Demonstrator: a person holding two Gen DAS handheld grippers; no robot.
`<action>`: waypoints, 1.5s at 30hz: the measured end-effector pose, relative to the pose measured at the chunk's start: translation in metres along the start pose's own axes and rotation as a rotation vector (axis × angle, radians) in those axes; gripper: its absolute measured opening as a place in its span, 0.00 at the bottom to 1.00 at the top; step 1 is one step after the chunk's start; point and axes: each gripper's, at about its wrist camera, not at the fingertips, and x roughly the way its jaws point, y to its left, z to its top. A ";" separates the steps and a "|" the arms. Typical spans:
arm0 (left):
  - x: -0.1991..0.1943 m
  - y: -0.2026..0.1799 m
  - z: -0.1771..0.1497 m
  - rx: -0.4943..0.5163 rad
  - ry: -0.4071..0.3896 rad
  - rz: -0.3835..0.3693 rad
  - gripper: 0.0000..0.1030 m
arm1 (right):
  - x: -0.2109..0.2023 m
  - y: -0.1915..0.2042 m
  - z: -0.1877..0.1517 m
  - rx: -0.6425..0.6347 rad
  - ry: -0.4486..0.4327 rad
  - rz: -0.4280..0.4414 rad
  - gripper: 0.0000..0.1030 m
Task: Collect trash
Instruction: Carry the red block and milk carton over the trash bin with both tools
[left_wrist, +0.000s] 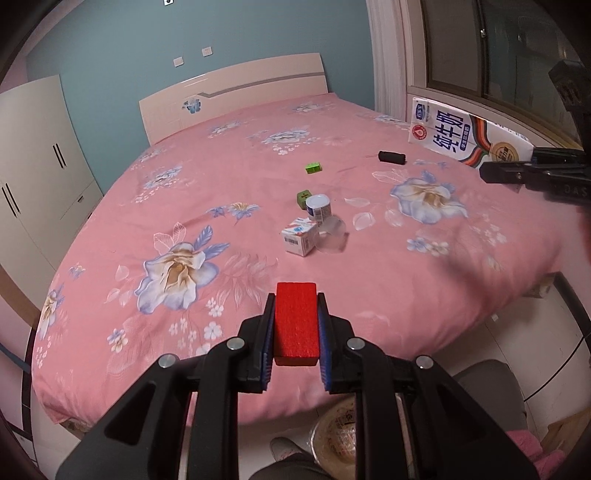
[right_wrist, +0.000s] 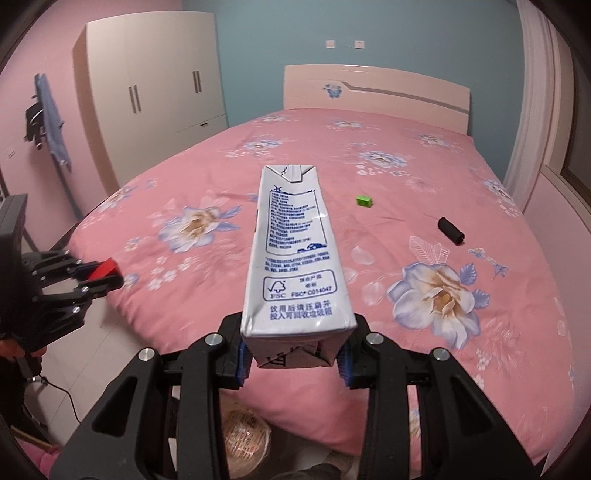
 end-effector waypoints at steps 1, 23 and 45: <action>-0.004 -0.001 -0.005 0.000 0.001 0.001 0.22 | -0.004 0.005 -0.003 -0.005 0.001 0.007 0.36; 0.023 -0.015 -0.118 -0.021 0.197 -0.047 0.22 | 0.026 0.096 -0.130 -0.103 0.236 0.146 0.36; 0.154 -0.049 -0.224 -0.075 0.559 -0.157 0.22 | 0.166 0.129 -0.280 -0.068 0.690 0.227 0.36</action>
